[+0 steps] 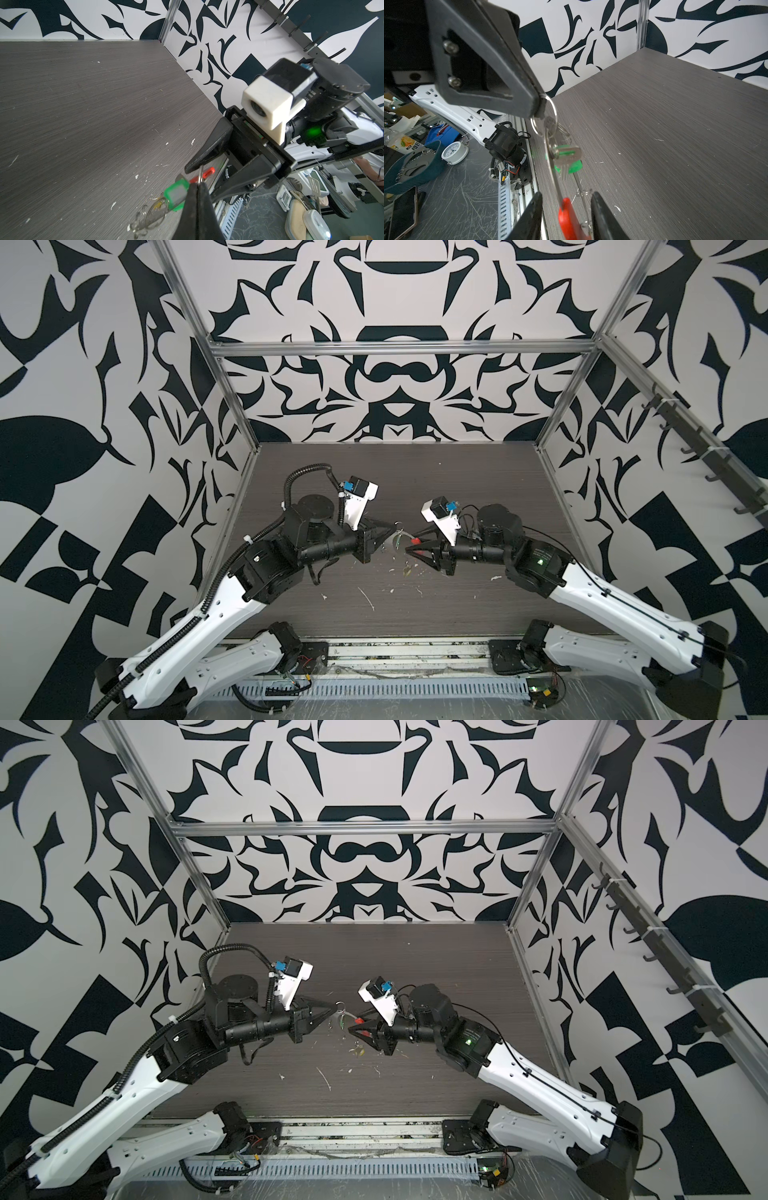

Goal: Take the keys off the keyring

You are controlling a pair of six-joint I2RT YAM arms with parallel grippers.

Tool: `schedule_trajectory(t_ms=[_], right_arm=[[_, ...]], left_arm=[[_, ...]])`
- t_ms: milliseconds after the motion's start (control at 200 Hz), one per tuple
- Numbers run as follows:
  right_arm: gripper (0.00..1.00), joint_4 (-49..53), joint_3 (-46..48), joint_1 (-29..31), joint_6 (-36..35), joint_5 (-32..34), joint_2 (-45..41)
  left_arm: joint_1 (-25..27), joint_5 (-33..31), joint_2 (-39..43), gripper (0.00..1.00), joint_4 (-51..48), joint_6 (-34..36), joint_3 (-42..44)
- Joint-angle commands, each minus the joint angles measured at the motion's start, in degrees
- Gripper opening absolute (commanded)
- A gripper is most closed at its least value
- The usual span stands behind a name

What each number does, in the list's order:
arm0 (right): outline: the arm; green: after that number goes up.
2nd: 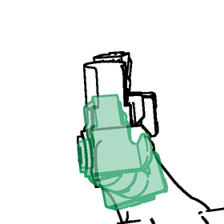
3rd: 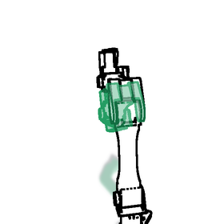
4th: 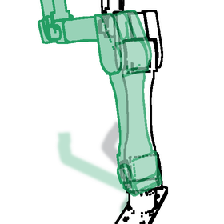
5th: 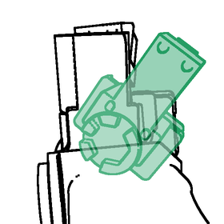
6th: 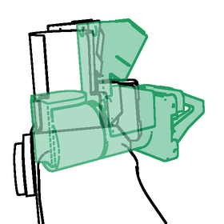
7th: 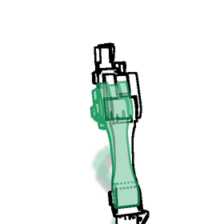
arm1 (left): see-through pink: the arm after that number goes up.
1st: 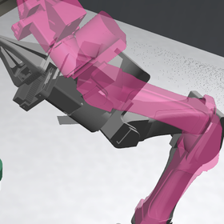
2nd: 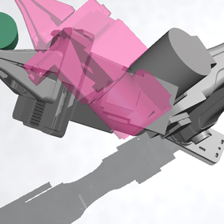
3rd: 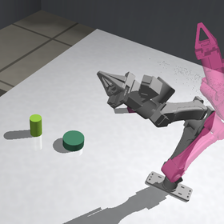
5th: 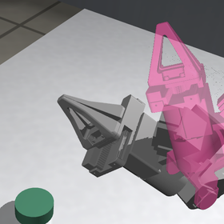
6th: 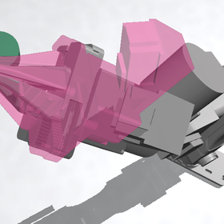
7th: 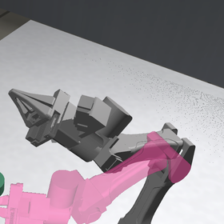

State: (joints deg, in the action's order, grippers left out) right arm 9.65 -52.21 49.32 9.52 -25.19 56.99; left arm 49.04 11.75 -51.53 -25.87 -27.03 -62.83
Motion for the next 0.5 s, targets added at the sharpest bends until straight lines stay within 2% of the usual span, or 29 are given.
schedule_trajectory(t_ms=[0, 85, 280, 500], right_arm=[[0.38, -1.4, -1.3, 0.7, -0.5, 2.2, 0.0], [0.35, -1.2, -1.7, 1.0, -0.7, 2.5, 0.1], [0.18, -0.1, -2.7, 1.2, -1.1, 3.0, 0.6], [0.07, 0.9, -3.7, 1.6, -1.3, 3.7, 1.0]], left_arm=[[0.0, 0.5, 0.9, 0.0, 1.8, -0.2, 0.5], [0.0, 0.5, 0.9, 0.0, 1.9, -0.2, 0.7], [0.0, 0.4, 0.9, 0.0, 1.9, -0.2, 0.8], [0.0, 0.6, 0.7, 0.0, 2.0, -0.3, 1.0]])
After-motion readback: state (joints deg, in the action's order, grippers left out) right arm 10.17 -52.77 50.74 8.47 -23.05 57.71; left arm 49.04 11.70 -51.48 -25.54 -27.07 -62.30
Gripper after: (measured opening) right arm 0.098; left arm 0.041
